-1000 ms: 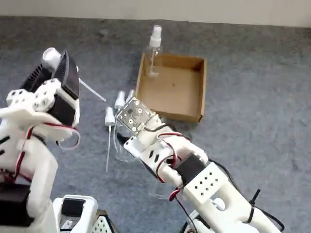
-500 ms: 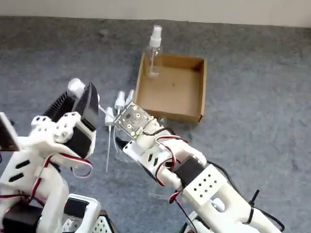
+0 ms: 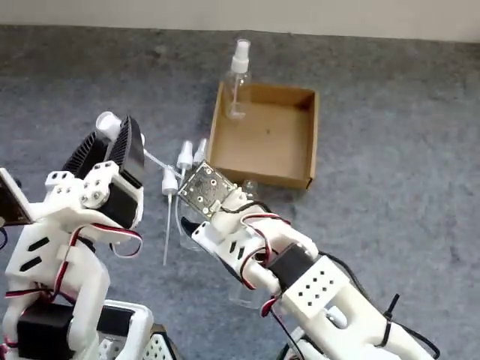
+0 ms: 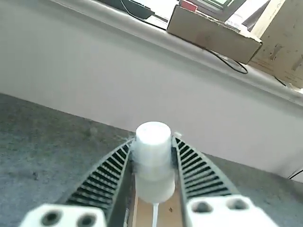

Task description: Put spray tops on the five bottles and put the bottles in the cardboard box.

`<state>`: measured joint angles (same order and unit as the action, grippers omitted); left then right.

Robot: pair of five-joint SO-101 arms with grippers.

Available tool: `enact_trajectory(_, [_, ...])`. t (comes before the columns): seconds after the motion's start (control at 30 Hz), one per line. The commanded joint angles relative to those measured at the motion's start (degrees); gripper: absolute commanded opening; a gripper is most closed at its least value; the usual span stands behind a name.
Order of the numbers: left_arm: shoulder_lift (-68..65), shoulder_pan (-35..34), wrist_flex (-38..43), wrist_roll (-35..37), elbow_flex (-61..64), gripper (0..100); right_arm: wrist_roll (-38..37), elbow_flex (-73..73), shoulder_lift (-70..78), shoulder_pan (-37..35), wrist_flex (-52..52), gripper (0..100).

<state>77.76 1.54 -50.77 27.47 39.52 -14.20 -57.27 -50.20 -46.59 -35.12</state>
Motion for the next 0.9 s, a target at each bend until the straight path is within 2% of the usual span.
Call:
enact_trajectory(0.0, [0.13, -0.75, 1.32, 0.26, -0.75, 0, 0.09, 0.48, -1.98, -0.4, 1.27, 0.4])
enact_trajectory(0.13, [0.22, -0.13, 1.32, 0.62, 1.63, 0, 0.09, 0.48, -1.98, -0.4, 1.27, 0.4])
enact_trajectory(0.37, [0.22, 5.85, -2.73, 0.35, 2.33, 0, 0.26, 0.48, -1.98, -0.31, 1.27, 0.4])
enact_trajectory(0.53, [0.22, 5.76, -2.37, 0.26, 7.87, 0, 0.09, 0.57, -2.33, -0.13, 1.1, 0.4])
enact_trajectory(0.67, [0.22, 5.58, -2.37, 0.26, 10.51, 0, 0.09, 0.48, -8.48, -0.04, 1.01, 0.4])
enact_trajectory(0.87, [0.31, 4.09, -2.29, 0.18, 3.47, 0, 0.0, -3.3, -16.92, -0.04, -1.98, 0.4])
